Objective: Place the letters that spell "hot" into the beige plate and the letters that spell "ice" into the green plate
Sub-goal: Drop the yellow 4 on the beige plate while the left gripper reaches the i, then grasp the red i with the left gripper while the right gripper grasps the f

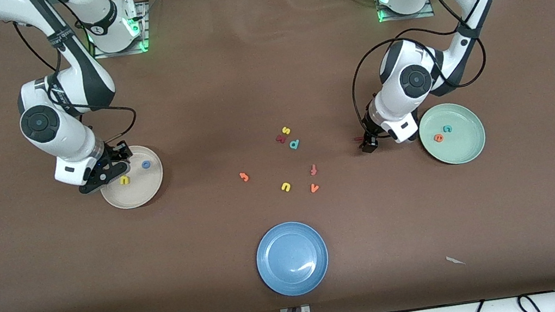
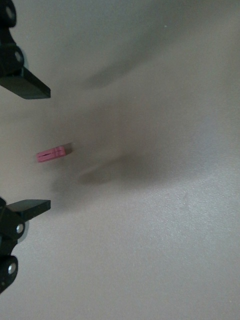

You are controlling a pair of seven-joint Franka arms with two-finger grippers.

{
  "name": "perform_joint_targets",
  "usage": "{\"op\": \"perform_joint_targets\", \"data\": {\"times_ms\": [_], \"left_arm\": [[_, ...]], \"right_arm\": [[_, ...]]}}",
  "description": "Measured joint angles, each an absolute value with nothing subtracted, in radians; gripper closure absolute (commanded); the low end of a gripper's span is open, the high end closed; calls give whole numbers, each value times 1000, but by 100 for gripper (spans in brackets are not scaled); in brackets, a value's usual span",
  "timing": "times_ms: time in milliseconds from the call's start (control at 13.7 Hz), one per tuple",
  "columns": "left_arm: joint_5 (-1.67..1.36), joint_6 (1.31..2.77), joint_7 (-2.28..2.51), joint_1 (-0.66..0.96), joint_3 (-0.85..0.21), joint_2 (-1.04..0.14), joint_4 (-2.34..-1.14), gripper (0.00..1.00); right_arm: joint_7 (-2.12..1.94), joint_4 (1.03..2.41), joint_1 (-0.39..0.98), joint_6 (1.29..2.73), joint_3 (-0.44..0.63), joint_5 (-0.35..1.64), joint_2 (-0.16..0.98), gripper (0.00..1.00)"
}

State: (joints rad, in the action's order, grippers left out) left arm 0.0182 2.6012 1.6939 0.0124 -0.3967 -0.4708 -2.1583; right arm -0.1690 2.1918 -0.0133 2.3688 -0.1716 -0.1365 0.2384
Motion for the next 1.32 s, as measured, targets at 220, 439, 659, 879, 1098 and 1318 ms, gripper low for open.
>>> {"op": "perform_joint_targets", "data": {"times_ms": [220,439,659,879,1098,1318], "left_arm": [[24,2631,1699,12,-394,-487,-2159,11],[37,2657,1701,13,-394,-510,-2159,11],[105,2669,1744,13,-394,-531,-2158,24],[154,2669,1783,13,-394,-537,-2156,37],[155,2670,1784,13,-394,-537,-2151,37],[155,2670,1784,13,-394,-537,-2151,37]], "right_arm": [[-127,2163,48,2370,-180,-23,244,16],[55,2081,169,2371,-185,-2,293,16],[201,1962,253,2371,-186,-1,387,16],[301,1858,337,2373,-167,-1,493,16],[360,1769,406,2378,-138,-2,586,16],[379,1713,425,2380,-129,-2,639,19]]}}
